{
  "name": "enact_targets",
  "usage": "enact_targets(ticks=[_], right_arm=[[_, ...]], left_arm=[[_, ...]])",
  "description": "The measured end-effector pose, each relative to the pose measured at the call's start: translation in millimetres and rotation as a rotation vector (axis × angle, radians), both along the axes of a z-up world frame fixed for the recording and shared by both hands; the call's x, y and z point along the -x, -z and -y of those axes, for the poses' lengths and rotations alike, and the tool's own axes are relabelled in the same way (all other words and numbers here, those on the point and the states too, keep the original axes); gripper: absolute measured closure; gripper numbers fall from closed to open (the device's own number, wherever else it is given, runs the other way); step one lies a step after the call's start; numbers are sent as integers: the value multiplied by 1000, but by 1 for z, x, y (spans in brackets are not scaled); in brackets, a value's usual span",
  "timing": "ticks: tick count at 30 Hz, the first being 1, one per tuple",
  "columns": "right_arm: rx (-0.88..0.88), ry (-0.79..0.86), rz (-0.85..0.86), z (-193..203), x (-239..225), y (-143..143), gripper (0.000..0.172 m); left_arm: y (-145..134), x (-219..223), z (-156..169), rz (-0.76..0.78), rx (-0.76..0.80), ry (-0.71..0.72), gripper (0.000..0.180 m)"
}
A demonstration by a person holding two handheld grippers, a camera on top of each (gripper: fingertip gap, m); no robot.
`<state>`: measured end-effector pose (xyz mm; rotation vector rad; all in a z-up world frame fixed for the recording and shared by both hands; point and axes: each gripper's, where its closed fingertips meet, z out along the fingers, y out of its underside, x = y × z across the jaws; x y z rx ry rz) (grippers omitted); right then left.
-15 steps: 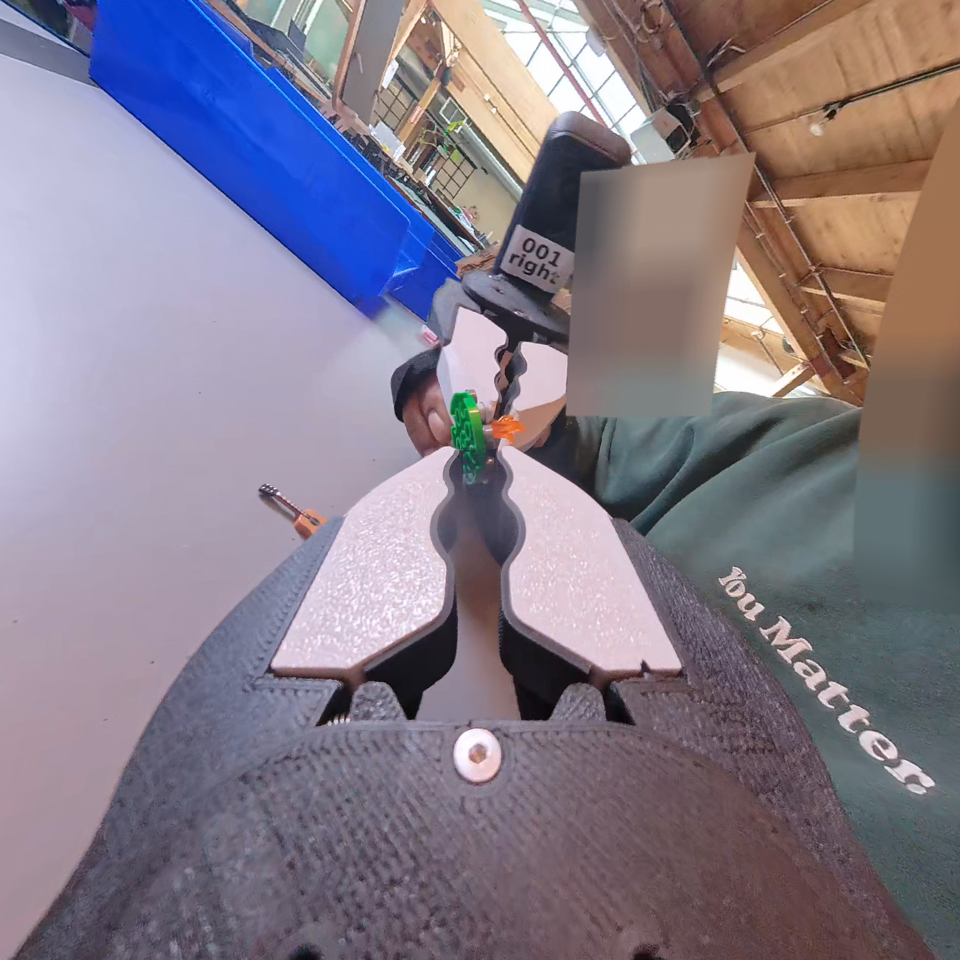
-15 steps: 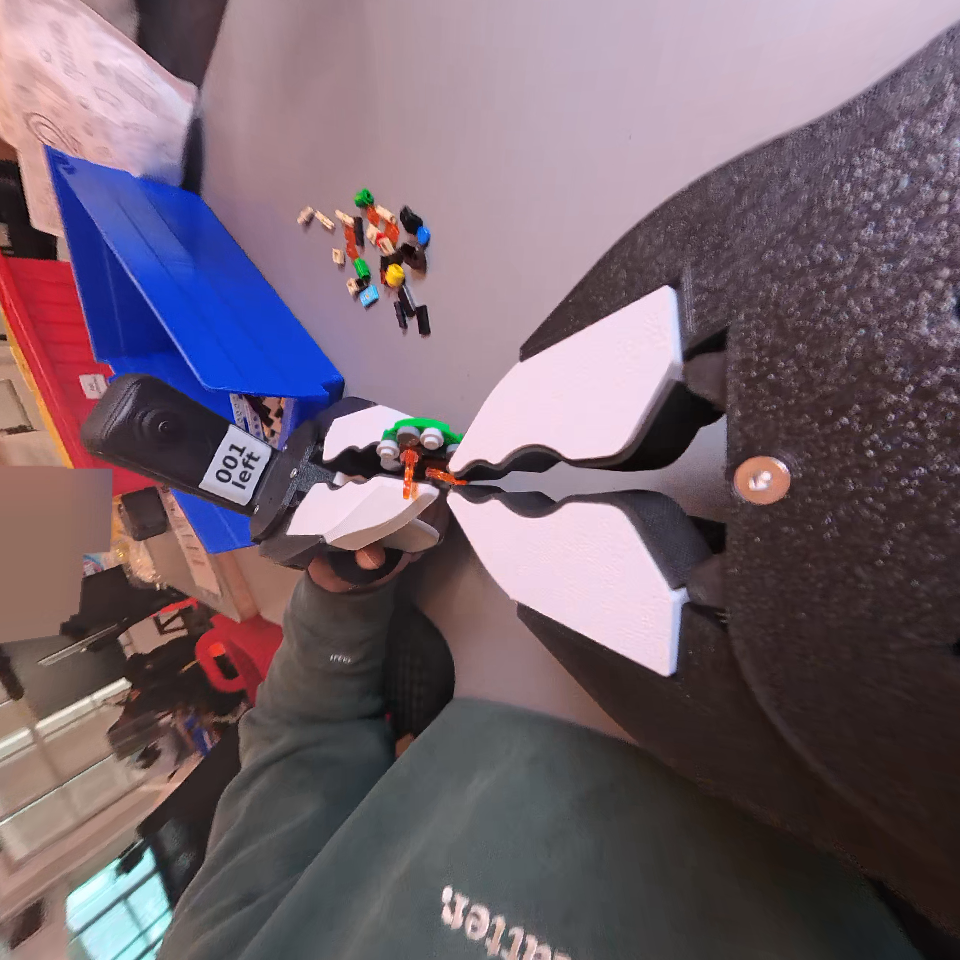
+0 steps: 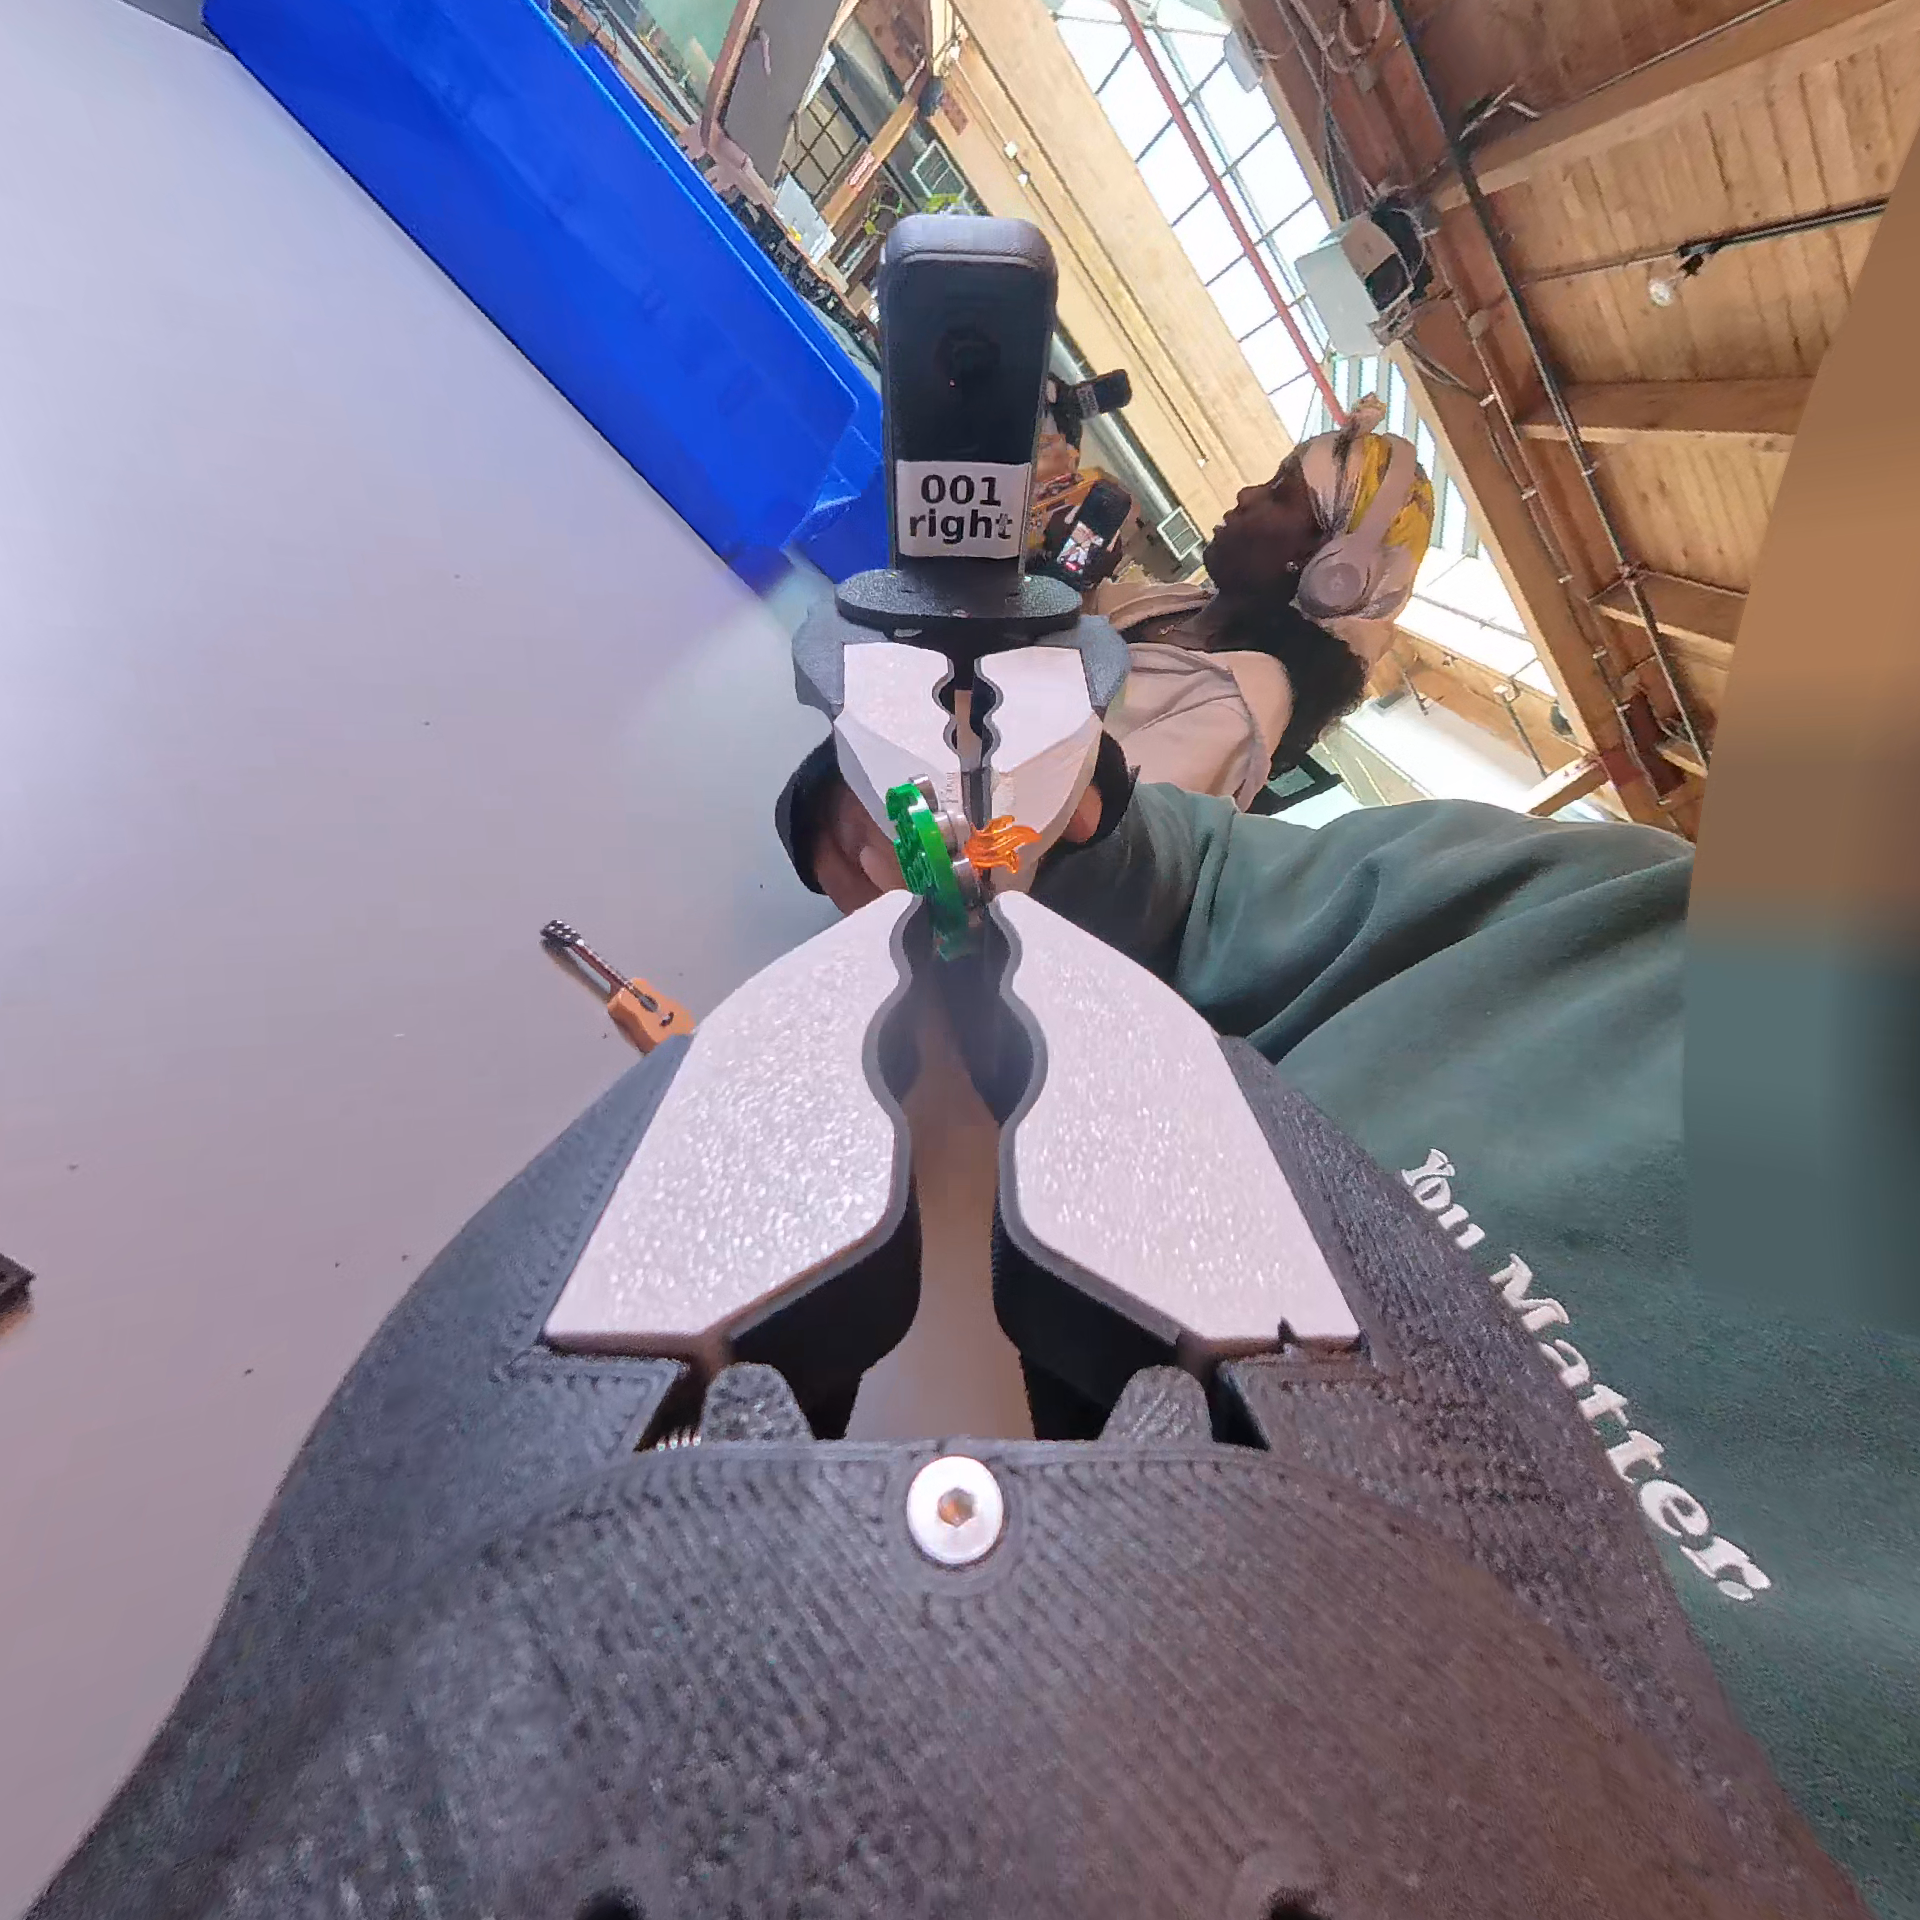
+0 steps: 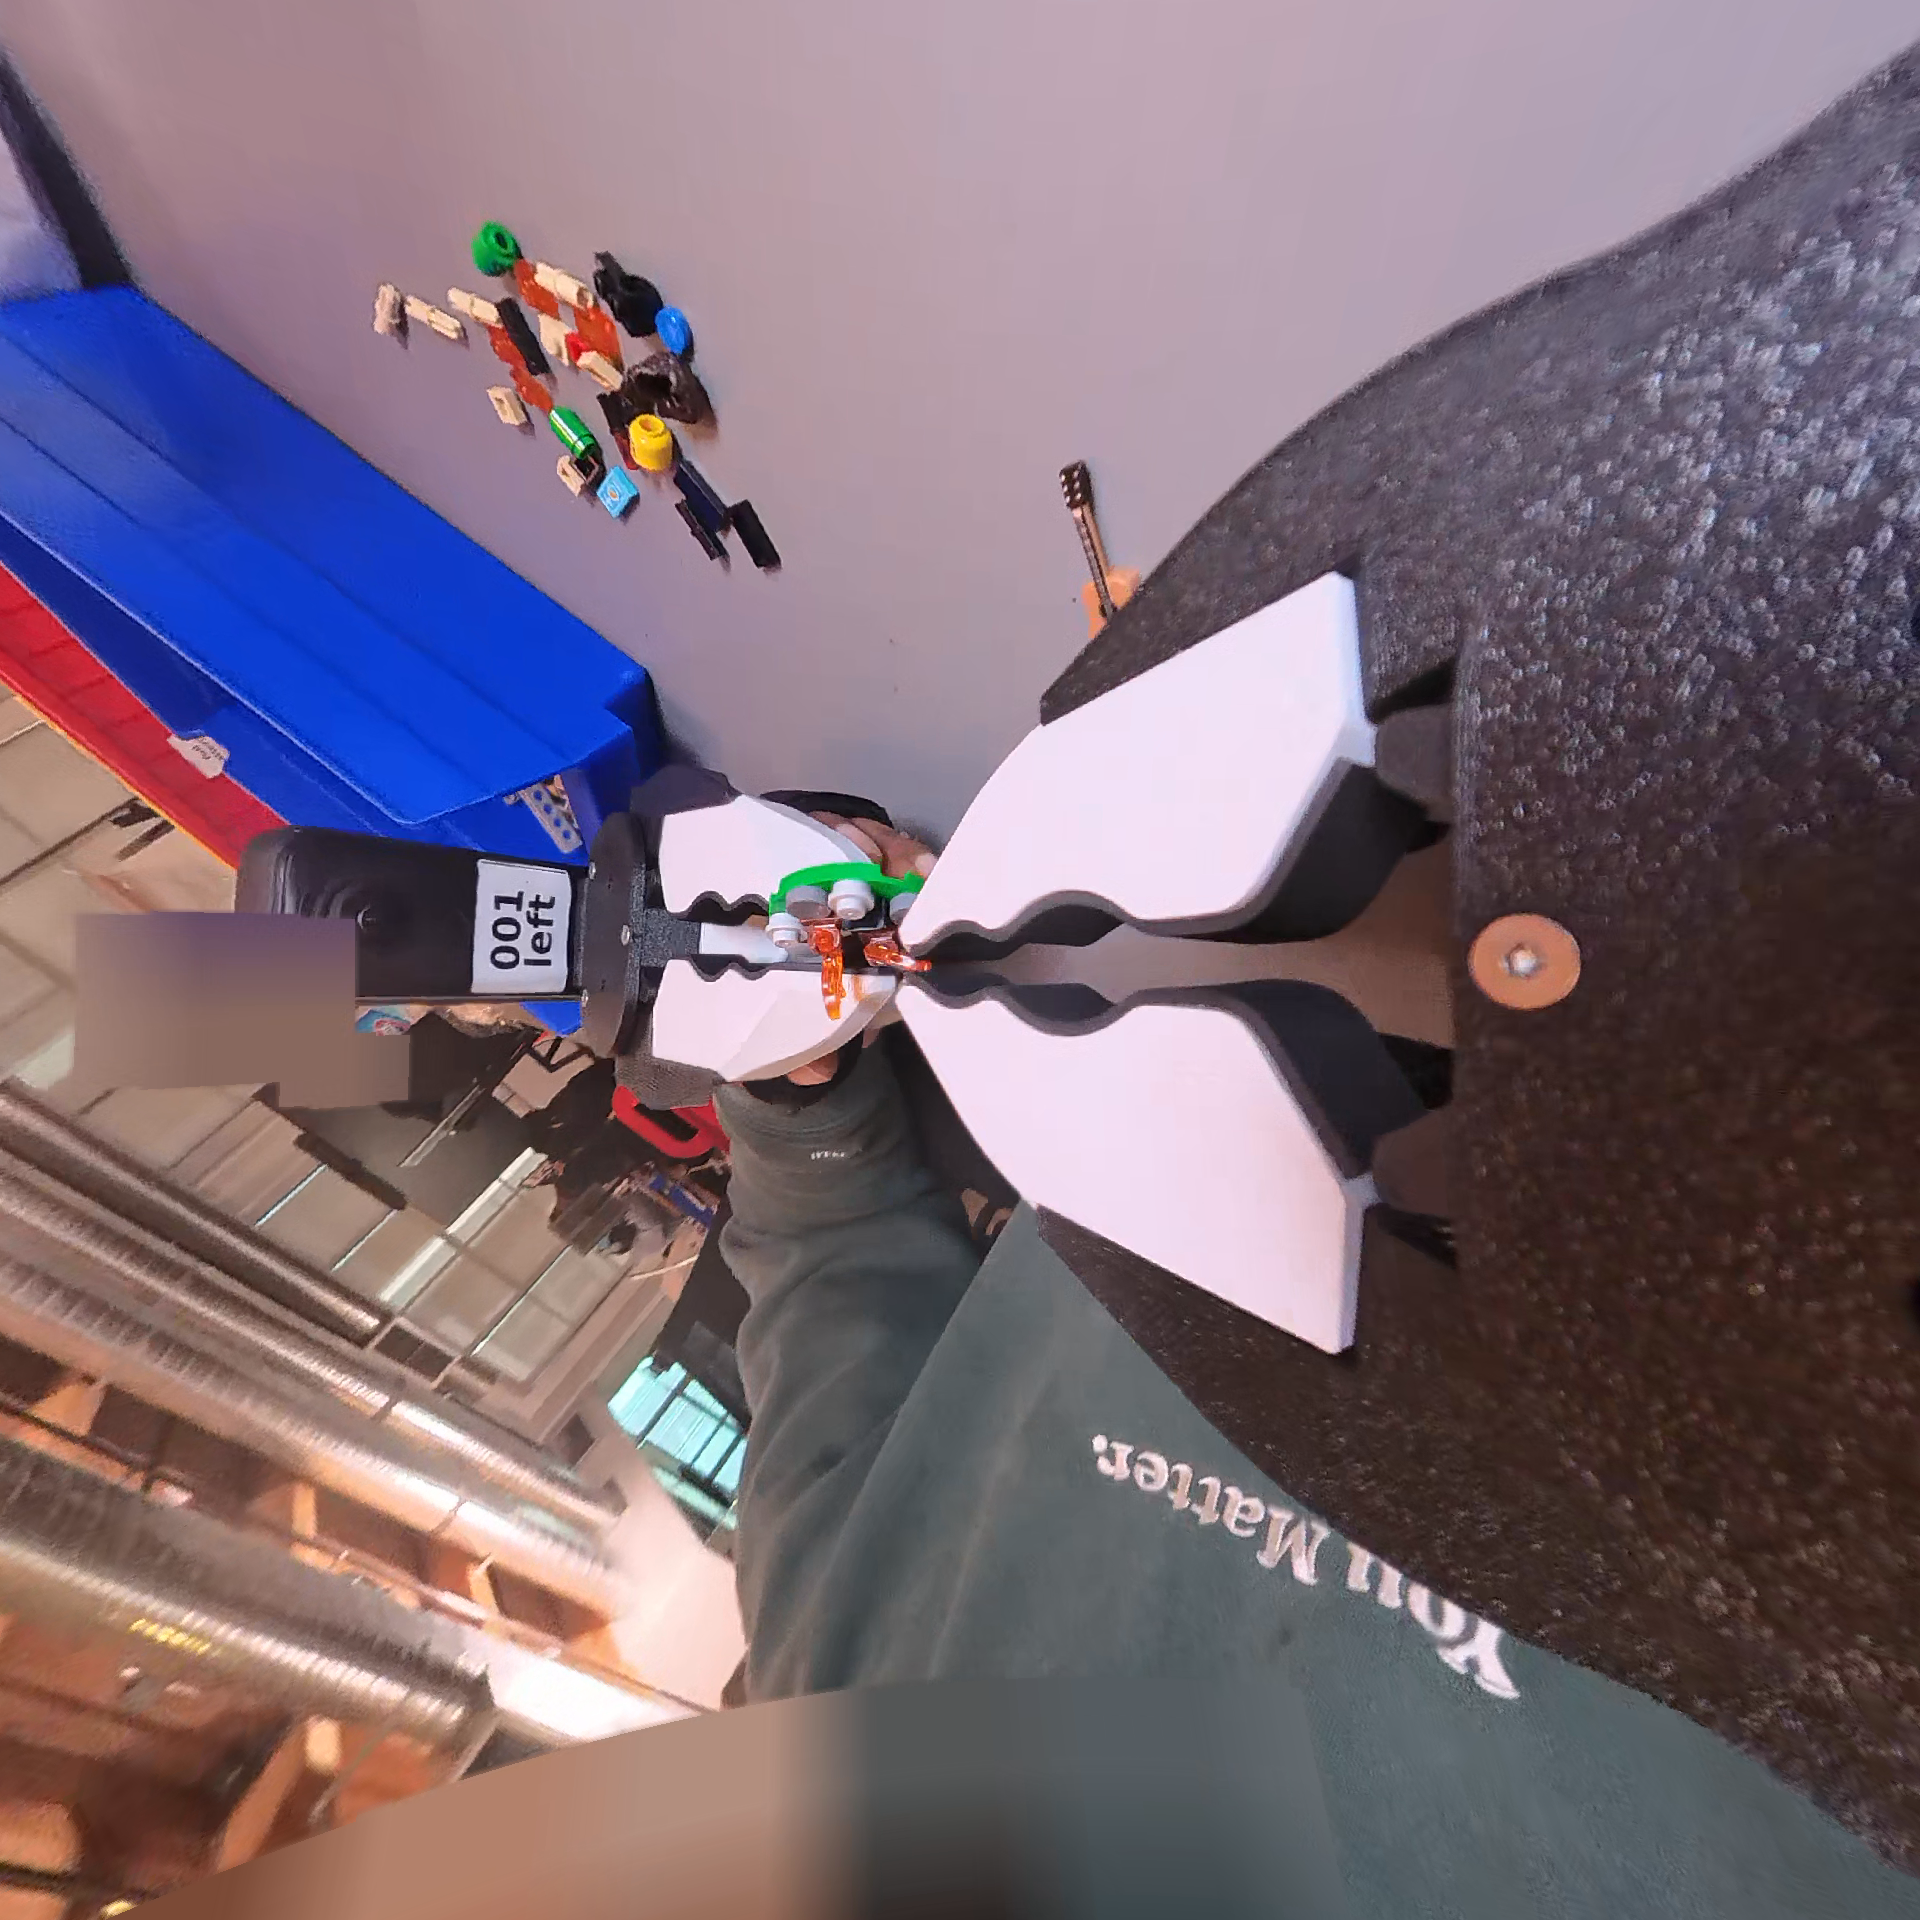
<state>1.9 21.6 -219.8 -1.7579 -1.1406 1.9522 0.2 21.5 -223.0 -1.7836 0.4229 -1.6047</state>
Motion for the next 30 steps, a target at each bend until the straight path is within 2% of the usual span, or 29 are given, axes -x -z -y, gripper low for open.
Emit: enact_targets(ticks=[5,7,9,11,13,15,18,21,24,27,30], right_arm=[[52,3,-47,-1,0,-4,171],[78,12,-152,-7,-6,-25,171],[-58,65,-138,-15,-10,-30,171],[-110,71,-111,-18,-12,-29,171],[-138,5,-41,-10,-11,-15,171],[-187,-105,98,7,-9,14,170],[-418,-172,305,19,-9,58,170],[-621,-185,367,21,-12,67,169],[-730,-183,402,19,-13,70,168],[-842,-186,441,17,-15,74,153],[-901,-239,437,24,-17,76,147]], left_arm=[[2,0,-1,-37,-13,-12,171],[18,5,-6,-122,-12,-42,172],[12,10,-5,-31,43,-36,172],[4,12,-5,-31,1,-41,172],[-3,11,-6,9,9,-36,172],[1,12,-7,7,18,-37,172],[13,12,-7,-76,-8,-38,172],[27,8,-5,-257,-119,-33,172],[36,3,-2,-378,-197,-13,172],[38,1,1,-423,-227,-4,171],[42,2,1,-447,-216,-10,171]])
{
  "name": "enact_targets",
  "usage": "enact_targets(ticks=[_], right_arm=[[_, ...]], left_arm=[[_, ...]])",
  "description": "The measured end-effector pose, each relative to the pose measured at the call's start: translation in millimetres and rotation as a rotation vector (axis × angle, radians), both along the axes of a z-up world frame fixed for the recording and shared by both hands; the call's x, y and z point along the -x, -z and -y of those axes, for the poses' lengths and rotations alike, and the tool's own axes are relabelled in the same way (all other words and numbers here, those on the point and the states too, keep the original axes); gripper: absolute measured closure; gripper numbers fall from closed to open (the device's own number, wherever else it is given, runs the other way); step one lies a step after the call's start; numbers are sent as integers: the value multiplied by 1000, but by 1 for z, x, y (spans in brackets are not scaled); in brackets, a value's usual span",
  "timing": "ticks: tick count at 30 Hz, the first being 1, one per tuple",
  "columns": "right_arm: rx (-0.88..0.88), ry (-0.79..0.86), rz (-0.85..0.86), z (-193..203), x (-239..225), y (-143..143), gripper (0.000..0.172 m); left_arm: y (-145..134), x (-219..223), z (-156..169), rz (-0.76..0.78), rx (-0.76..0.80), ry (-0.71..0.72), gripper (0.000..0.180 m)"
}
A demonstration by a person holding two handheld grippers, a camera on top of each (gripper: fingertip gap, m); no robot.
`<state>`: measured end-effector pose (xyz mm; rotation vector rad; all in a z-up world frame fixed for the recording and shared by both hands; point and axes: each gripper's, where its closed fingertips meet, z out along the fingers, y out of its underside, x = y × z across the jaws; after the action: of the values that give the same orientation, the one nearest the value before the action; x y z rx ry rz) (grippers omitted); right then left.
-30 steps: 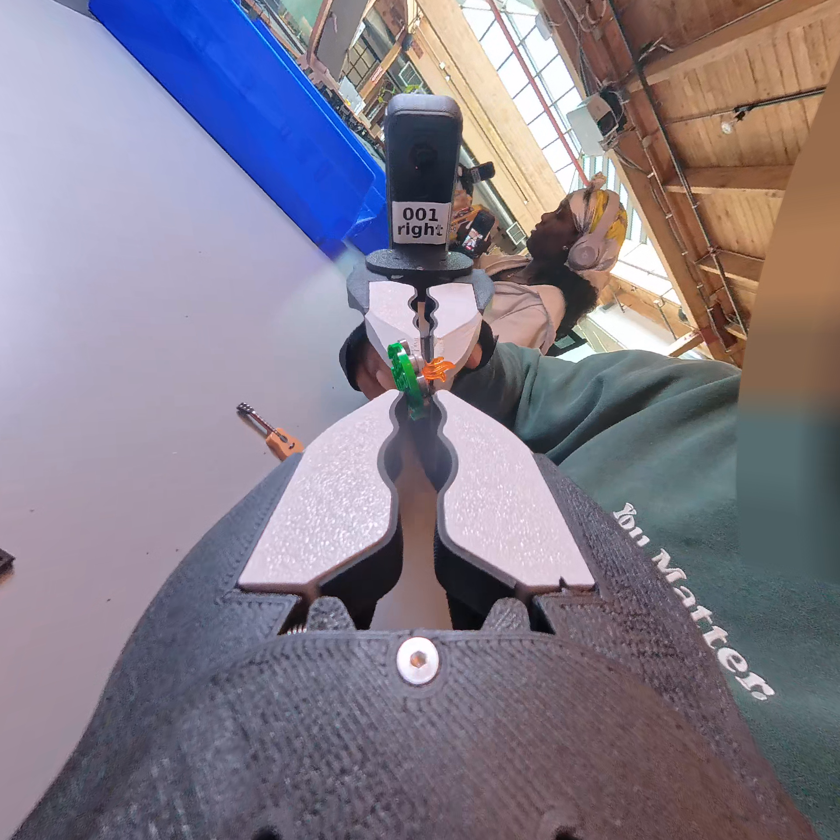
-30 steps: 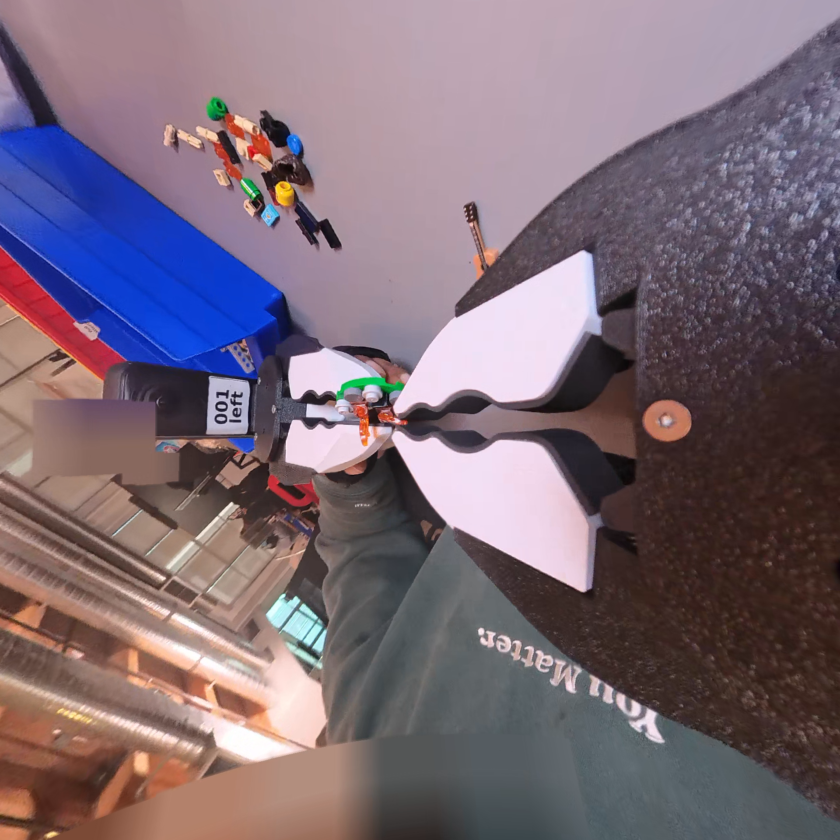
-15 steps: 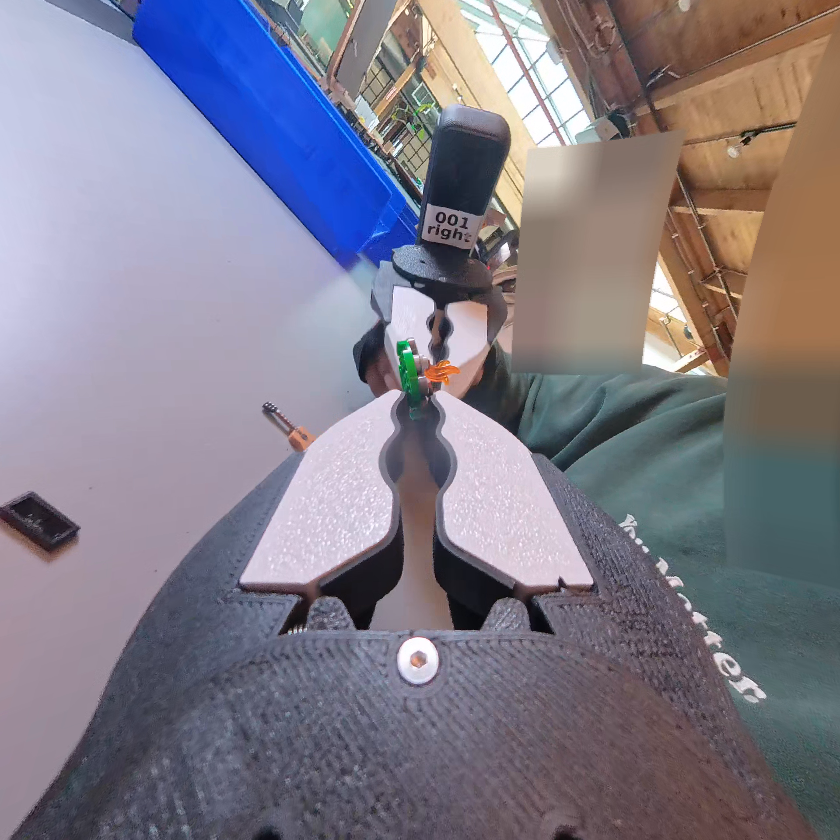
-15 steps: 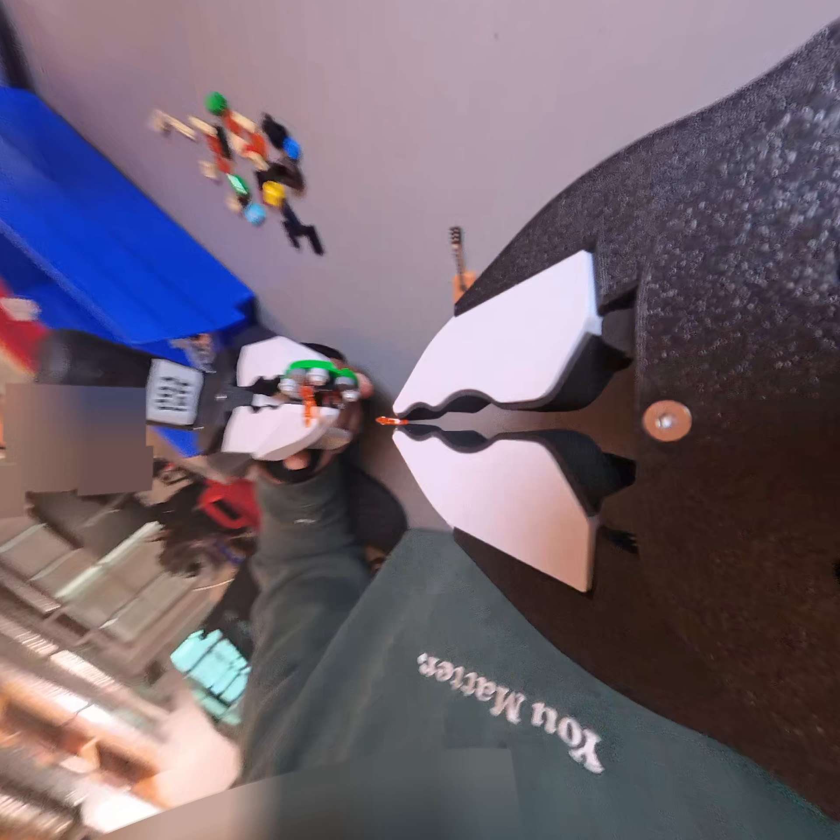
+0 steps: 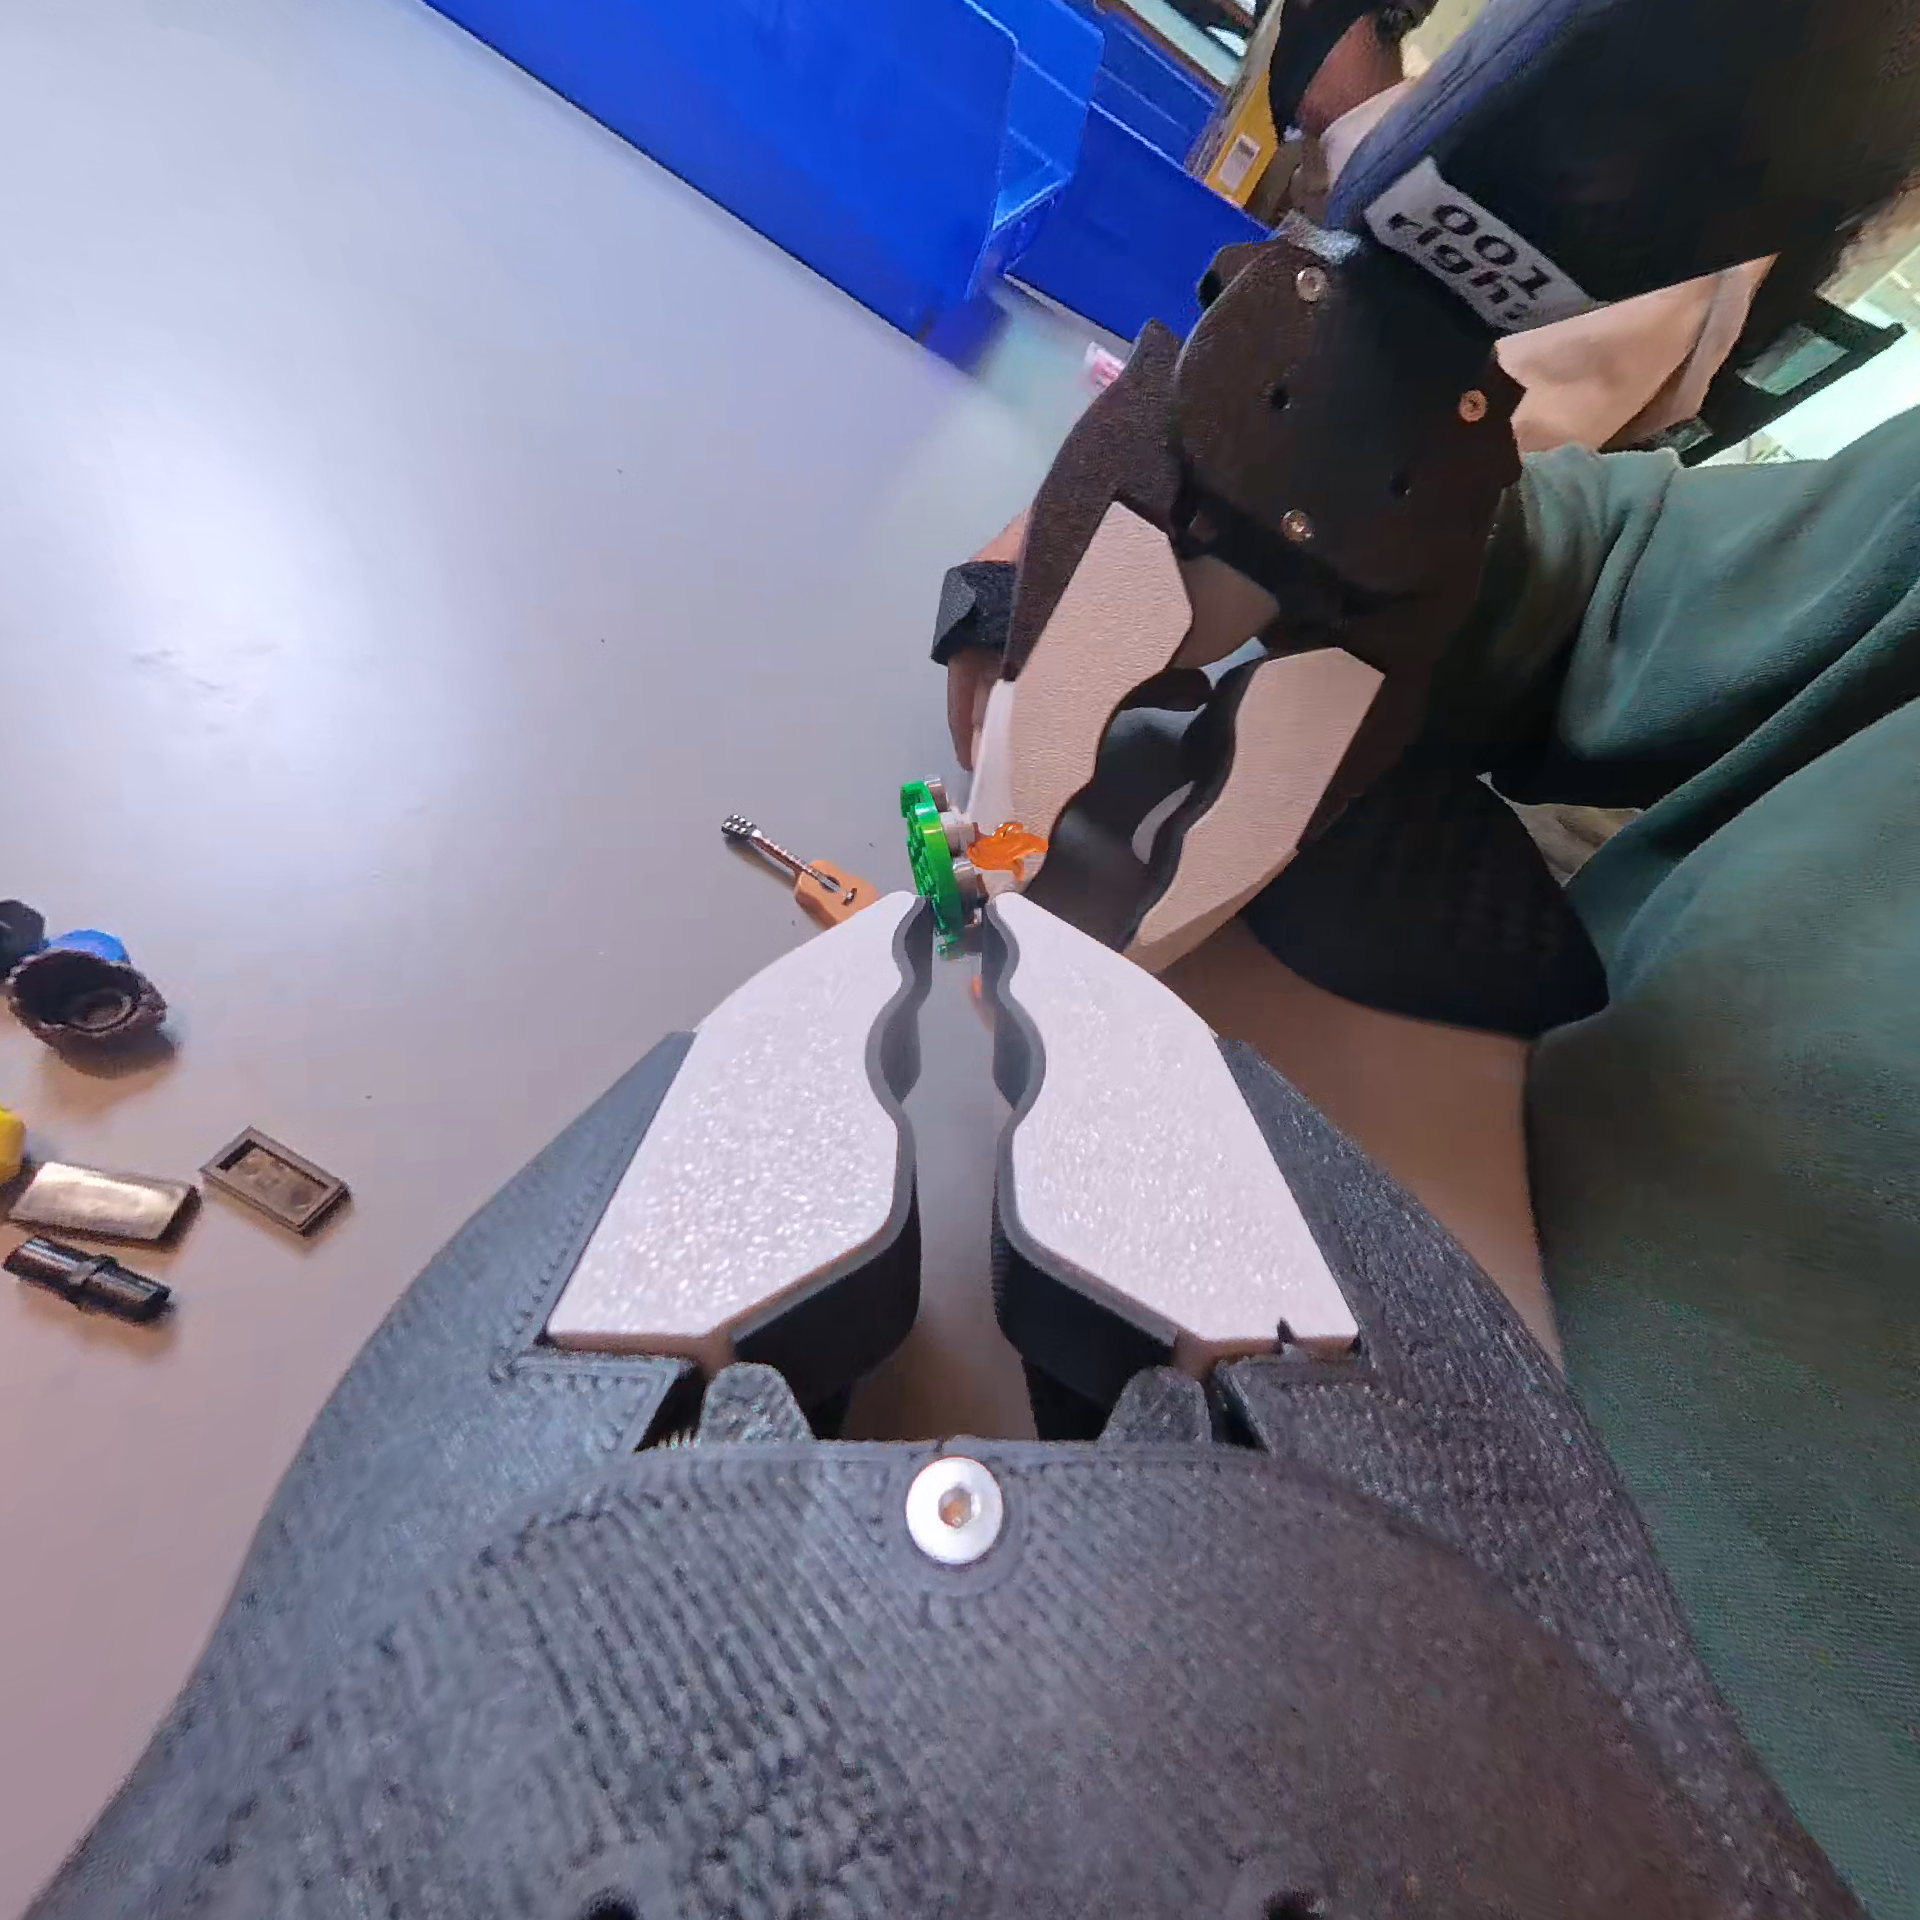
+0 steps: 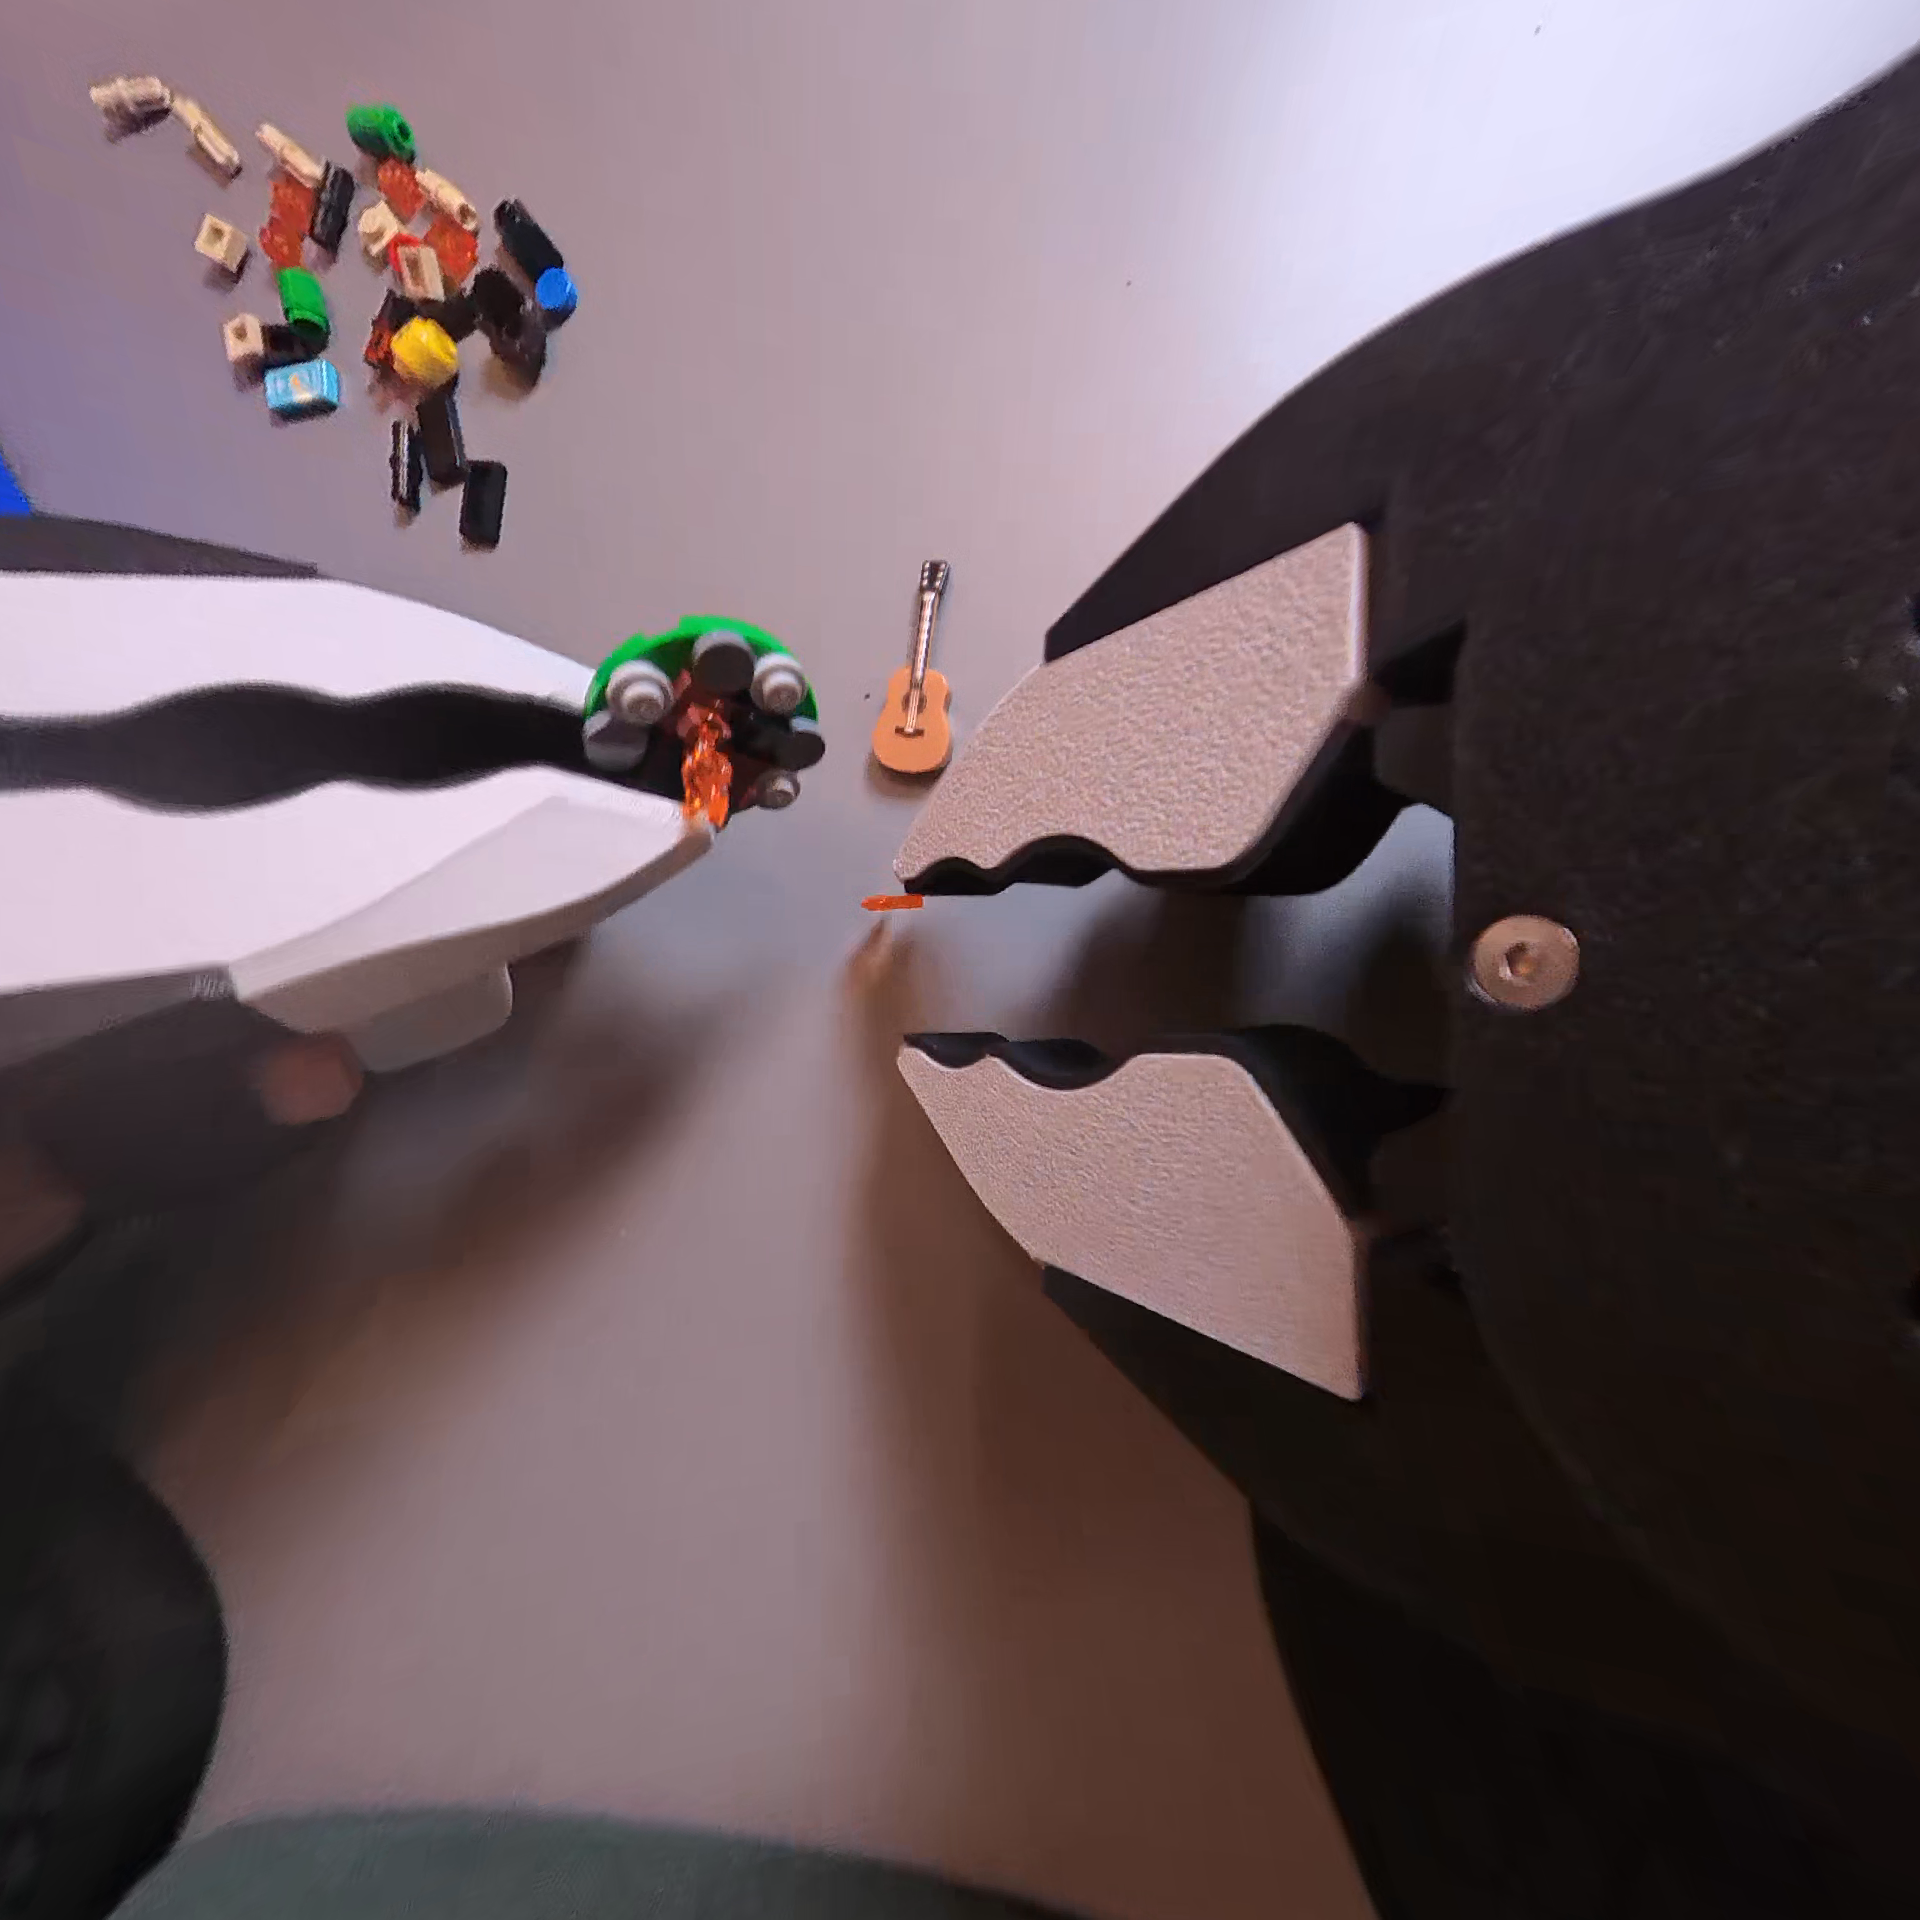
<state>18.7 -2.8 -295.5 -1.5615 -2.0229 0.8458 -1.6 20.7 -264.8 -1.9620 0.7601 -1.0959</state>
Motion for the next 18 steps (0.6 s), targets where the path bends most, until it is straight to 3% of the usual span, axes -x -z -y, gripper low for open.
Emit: enact_targets(ticks=[6,11,18], right_arm=[[43,16,-130,0,9,-23,137],[10,113,-286,-16,17,-51,151],[-4,245,-302,-26,23,-52,159]], left_arm=[[8,-3,4,-94,-32,0,171],[3,-3,3,-77,-24,-35,171],[-6,-2,-3,-100,-92,-104,171]])
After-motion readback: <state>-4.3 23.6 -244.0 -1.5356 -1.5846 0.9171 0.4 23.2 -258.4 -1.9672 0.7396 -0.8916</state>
